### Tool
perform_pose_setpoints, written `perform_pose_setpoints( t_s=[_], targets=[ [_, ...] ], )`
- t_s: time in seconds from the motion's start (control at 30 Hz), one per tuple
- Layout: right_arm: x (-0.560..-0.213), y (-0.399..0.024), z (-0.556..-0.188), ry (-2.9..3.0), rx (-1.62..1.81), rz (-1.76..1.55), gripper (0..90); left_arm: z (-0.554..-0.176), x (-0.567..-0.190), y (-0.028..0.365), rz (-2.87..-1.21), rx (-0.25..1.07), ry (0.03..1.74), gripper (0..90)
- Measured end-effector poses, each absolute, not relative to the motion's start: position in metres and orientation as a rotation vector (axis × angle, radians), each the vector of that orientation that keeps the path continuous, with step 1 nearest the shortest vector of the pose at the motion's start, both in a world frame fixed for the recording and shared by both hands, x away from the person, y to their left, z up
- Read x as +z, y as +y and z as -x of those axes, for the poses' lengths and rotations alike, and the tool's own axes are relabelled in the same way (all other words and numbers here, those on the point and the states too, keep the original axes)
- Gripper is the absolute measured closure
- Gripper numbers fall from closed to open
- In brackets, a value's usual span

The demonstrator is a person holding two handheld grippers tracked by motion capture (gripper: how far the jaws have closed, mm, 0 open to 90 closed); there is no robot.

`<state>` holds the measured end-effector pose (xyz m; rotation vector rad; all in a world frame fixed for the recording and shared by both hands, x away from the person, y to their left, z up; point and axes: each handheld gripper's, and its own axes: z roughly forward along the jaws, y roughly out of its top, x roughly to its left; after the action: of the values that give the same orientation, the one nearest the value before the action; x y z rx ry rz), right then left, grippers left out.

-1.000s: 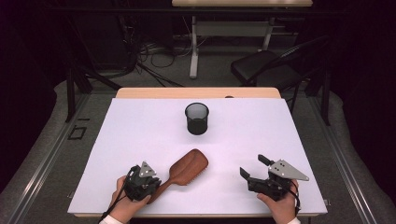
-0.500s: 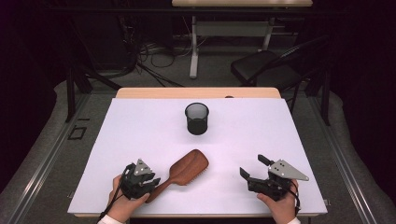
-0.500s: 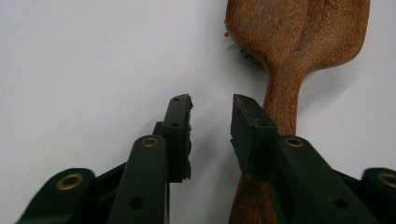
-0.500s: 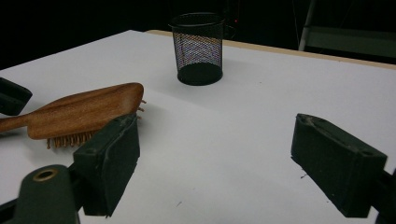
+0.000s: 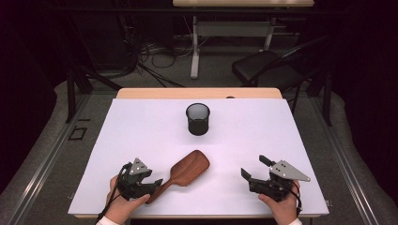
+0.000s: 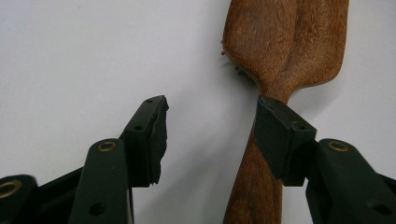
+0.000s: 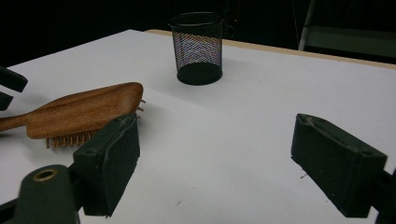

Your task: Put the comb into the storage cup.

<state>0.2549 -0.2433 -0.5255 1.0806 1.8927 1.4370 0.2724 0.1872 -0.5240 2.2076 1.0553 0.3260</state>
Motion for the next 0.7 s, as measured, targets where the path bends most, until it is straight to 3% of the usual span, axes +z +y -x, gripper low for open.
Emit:
perform_pose_setpoints(
  t_s=[0.2,0.7],
  targets=[
    [-0.5255,-0.2433,-0.2549,1.894,1.436,-1.080,15.1,-0.2731,-0.5219,0.1884,-2.182,0.296,1.064,35.4],
    [-0.5258,-0.2430,-0.2551,1.895,1.432,-1.078,15.1,-0.2711,-0.5184,0.1848,-2.175,0.282,1.024,40.7]
  ],
)
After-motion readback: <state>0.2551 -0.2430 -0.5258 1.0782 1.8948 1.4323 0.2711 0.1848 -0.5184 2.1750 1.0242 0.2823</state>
